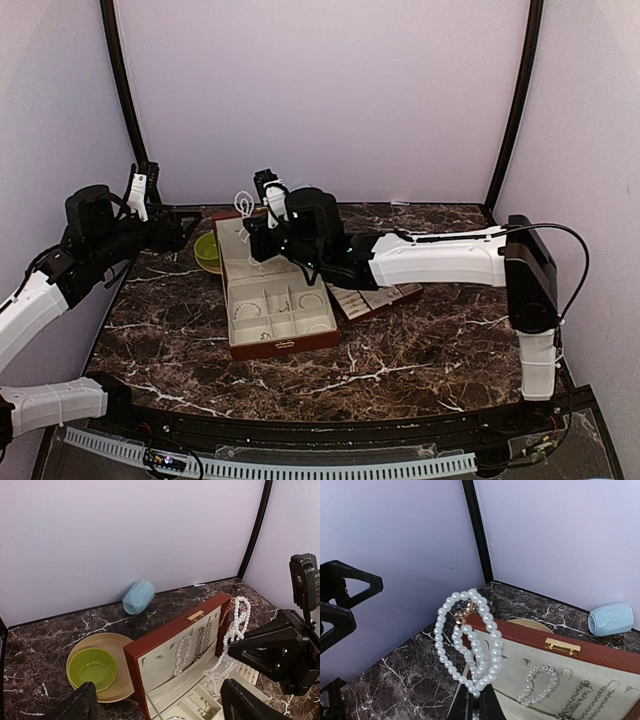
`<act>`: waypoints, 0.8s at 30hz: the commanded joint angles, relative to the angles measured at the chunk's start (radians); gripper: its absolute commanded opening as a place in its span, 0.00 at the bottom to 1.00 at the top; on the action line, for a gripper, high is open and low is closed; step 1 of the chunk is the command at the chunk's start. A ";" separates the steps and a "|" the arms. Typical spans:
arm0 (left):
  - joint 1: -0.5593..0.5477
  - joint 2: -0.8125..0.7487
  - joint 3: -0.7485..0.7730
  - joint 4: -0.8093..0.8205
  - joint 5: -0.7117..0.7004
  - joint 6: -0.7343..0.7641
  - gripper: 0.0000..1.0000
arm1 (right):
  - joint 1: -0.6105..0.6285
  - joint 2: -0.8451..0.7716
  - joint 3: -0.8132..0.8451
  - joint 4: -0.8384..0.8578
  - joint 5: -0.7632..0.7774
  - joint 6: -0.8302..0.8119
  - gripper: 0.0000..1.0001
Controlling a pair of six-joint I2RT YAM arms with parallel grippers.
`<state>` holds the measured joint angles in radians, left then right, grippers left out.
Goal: Organize the mixed jewelry
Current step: Place the necklace in the larger divider.
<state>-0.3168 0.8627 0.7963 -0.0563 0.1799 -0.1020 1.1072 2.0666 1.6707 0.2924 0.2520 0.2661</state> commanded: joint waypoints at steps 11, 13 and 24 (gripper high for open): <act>0.005 0.058 -0.028 0.078 0.142 -0.005 0.82 | 0.003 -0.238 -0.300 -0.025 -0.024 0.025 0.00; 0.005 0.061 -0.029 0.078 0.137 -0.004 0.82 | 0.003 -0.249 -0.330 -0.037 -0.026 0.033 0.00; 0.005 0.076 -0.029 0.076 0.130 -0.006 0.82 | 0.002 -0.255 -0.435 -0.046 -0.040 0.057 0.00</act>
<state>-0.3168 0.9424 0.7769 -0.0116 0.2993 -0.1020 1.1072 1.8378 1.2663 0.2279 0.2234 0.3046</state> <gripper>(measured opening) 0.822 0.029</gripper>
